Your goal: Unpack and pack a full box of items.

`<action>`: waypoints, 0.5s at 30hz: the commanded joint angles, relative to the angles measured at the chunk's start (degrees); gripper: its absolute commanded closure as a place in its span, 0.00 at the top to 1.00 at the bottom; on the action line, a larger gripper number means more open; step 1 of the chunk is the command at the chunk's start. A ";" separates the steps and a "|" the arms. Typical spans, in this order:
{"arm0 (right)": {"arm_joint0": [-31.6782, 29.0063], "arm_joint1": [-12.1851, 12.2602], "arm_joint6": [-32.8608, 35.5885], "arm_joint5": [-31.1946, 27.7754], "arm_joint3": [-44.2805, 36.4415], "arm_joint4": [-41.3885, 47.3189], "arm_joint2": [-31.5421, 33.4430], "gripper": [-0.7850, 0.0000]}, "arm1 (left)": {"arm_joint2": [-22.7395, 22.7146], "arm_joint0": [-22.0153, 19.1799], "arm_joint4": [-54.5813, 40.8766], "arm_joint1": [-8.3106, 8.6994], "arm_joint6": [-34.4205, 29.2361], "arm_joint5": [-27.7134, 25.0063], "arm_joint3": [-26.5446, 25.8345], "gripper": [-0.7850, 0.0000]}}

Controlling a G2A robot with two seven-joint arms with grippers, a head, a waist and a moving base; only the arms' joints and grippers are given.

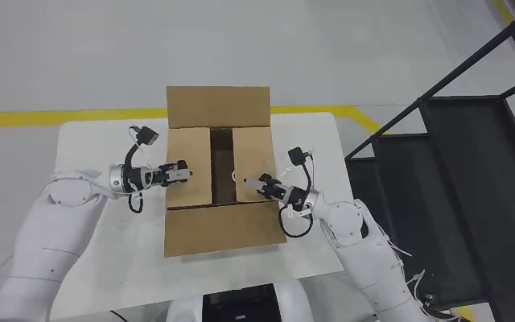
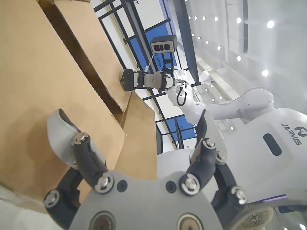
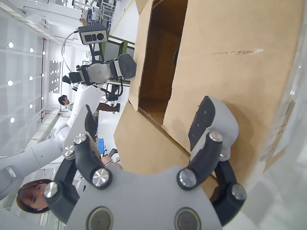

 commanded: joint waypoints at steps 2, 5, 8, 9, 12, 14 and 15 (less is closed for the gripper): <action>0.08 0.19 -0.21 0.15 -0.43 -0.24 0.16 1.00 | 1.15 -0.31 1.00 0.34 0.49 -0.49 -0.30 1.00; 0.16 0.37 -0.27 0.18 -0.77 -0.49 0.24 1.00 | 2.33 -0.53 2.23 0.73 1.32 -1.32 -0.40 1.00; 0.20 0.52 -0.48 0.27 -1.03 -0.40 0.23 1.00 | 3.31 -0.83 2.38 1.11 1.92 -1.92 -0.36 1.00; 0.20 0.57 -0.51 0.26 -1.04 -0.39 0.22 1.00 | 3.54 -0.82 1.77 1.20 2.37 -2.37 -0.46 1.00; 0.23 0.72 -0.61 0.26 -1.10 -0.33 0.17 1.00 | 3.78 -0.77 -0.18 1.62 4.00 -4.00 -1.85 1.00; 0.19 0.83 -0.74 0.13 -1.24 0.08 0.40 1.00 | 3.55 -0.61 -1.49 2.03 4.77 -4.77 -3.09 1.00; 0.17 0.90 -0.84 0.09 -1.40 0.34 0.70 1.00 | 3.28 -0.43 -2.48 2.25 5.20 -5.20 -3.71 1.00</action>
